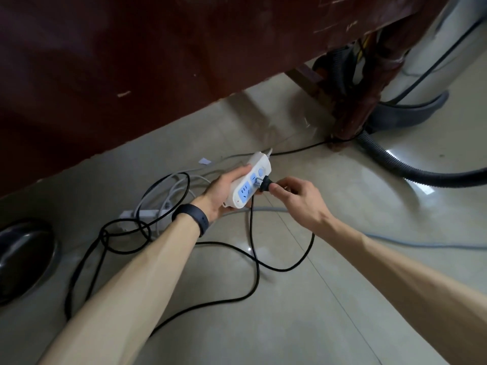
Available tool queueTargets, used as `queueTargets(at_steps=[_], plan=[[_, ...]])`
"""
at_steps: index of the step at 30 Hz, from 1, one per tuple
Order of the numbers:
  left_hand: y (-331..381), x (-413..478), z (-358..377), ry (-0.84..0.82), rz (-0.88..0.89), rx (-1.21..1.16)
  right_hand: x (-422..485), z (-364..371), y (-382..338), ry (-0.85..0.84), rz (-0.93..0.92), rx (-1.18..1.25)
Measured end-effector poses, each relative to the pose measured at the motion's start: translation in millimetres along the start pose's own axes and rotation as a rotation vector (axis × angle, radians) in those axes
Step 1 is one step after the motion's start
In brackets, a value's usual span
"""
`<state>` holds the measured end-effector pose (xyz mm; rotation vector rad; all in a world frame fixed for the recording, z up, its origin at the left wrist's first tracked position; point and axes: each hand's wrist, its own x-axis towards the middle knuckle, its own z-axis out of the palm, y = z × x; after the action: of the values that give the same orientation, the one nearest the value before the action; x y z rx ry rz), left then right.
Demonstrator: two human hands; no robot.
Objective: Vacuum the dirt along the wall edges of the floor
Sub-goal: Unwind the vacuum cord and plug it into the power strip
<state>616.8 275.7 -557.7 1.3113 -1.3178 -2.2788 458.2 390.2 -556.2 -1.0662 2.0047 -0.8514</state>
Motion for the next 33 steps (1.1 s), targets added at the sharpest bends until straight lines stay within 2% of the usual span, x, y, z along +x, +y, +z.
queueTargets(at_steps=[2,9,14,19,22,25,27,28,31,33], plan=[[0,-3,-1,-0.004,0.000,0.013,-1,-2,-1,0.008,-0.050,-0.039],[5,-16,-1,0.023,-0.042,0.150,-12,8,-4,0.170,-0.375,-0.461],[10,-15,9,0.060,0.022,0.245,-15,17,-7,0.228,-0.365,-0.455],[14,-14,11,0.190,0.141,0.345,-5,17,-6,0.234,-0.409,-0.471],[15,-14,7,0.265,0.161,0.490,-5,18,-4,0.221,-0.446,-0.445],[11,-9,0,0.222,0.172,0.660,-1,28,4,0.134,-0.383,-0.424],[1,-2,-2,0.133,0.174,0.701,7,34,10,0.028,-0.278,-0.420],[-6,2,-3,0.144,0.179,0.754,11,36,14,-0.040,-0.216,-0.418],[-32,16,-16,0.339,0.200,0.998,17,41,26,-0.275,-0.091,-0.490],[-48,22,-27,0.387,0.133,1.167,17,43,36,-0.343,-0.063,-0.595]])
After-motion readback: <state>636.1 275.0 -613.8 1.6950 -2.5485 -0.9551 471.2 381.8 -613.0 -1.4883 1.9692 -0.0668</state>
